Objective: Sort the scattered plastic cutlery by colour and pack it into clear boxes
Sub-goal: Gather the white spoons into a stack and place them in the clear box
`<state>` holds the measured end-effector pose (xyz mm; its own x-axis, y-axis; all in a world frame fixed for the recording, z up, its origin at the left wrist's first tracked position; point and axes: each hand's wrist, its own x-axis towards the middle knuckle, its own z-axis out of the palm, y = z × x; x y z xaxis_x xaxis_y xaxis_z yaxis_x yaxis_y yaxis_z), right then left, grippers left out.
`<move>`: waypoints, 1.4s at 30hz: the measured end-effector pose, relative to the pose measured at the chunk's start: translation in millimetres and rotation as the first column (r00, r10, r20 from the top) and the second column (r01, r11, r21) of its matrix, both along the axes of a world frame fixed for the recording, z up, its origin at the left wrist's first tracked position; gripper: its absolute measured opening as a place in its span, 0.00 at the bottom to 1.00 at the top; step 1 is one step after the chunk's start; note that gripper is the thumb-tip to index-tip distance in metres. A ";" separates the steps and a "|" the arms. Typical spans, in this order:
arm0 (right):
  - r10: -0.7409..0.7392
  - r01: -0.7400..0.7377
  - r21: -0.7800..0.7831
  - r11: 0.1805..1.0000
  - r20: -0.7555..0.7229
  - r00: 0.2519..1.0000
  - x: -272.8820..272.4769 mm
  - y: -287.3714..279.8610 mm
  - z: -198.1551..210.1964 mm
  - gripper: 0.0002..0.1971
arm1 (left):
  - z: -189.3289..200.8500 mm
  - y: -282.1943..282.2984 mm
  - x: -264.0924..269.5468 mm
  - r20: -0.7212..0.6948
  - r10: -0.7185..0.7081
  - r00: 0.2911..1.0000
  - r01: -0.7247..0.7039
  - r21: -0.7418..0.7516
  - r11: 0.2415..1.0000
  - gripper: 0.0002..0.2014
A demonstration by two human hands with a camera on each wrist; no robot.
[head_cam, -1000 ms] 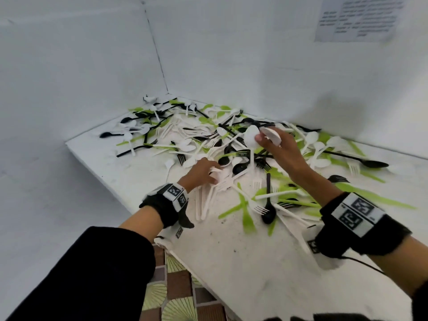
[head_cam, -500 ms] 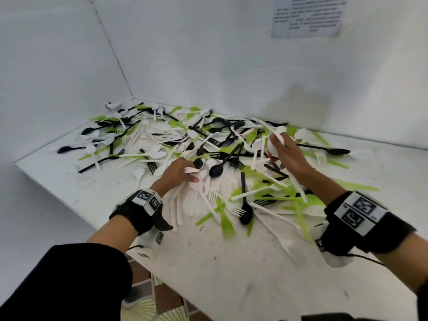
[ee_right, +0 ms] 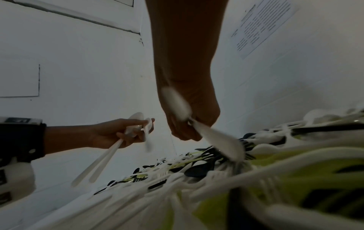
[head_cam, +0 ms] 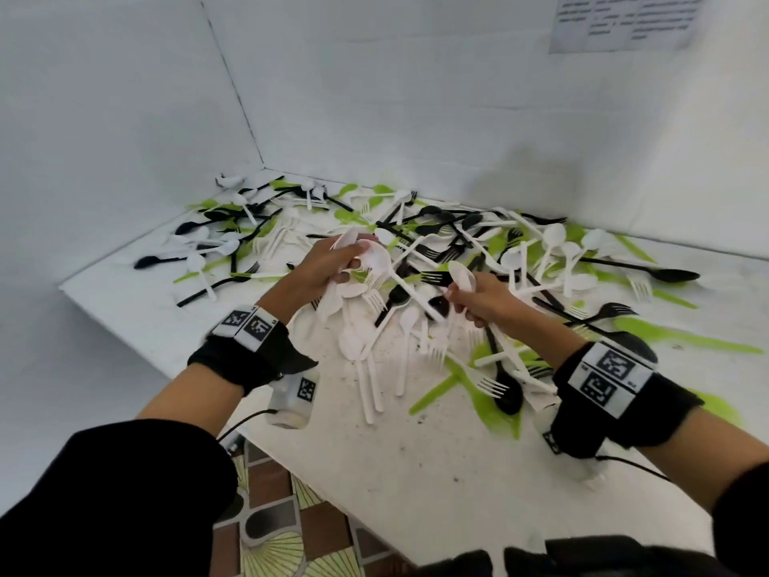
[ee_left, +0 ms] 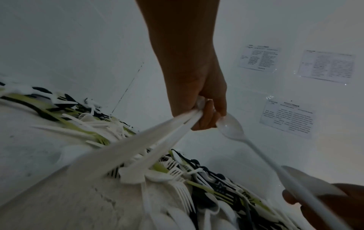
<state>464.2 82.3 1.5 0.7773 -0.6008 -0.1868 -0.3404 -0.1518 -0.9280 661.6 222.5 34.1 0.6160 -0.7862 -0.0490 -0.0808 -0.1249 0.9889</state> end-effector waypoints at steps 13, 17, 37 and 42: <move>0.031 -0.398 -0.626 0.670 -0.512 0.858 62.3 39.8 -19.5 0.29 | 16.7 3.5 40.4 -0.404 -0.005 0.915 -0.060 -0.149 0.987 0.11; -0.028 -0.348 -0.636 0.689 -0.503 0.864 64.1 37.2 -18.4 0.29 | 11.8 1.5 50.3 -0.488 -0.031 0.872 -0.047 -0.146 0.988 0.09; -0.308 0.309 0.021 0.951 -0.048 0.950 50.3 15.7 -3.3 0.08 | -11.4 1.6 50.0 0.320 -0.754 0.574 0.380 0.711 0.591 0.08; -0.441 0.385 0.294 0.875 0.158 0.883 56.7 15.1 19.2 0.08 | -36.0 10.2 37.0 0.368 -0.734 0.571 0.085 0.863 0.499 0.34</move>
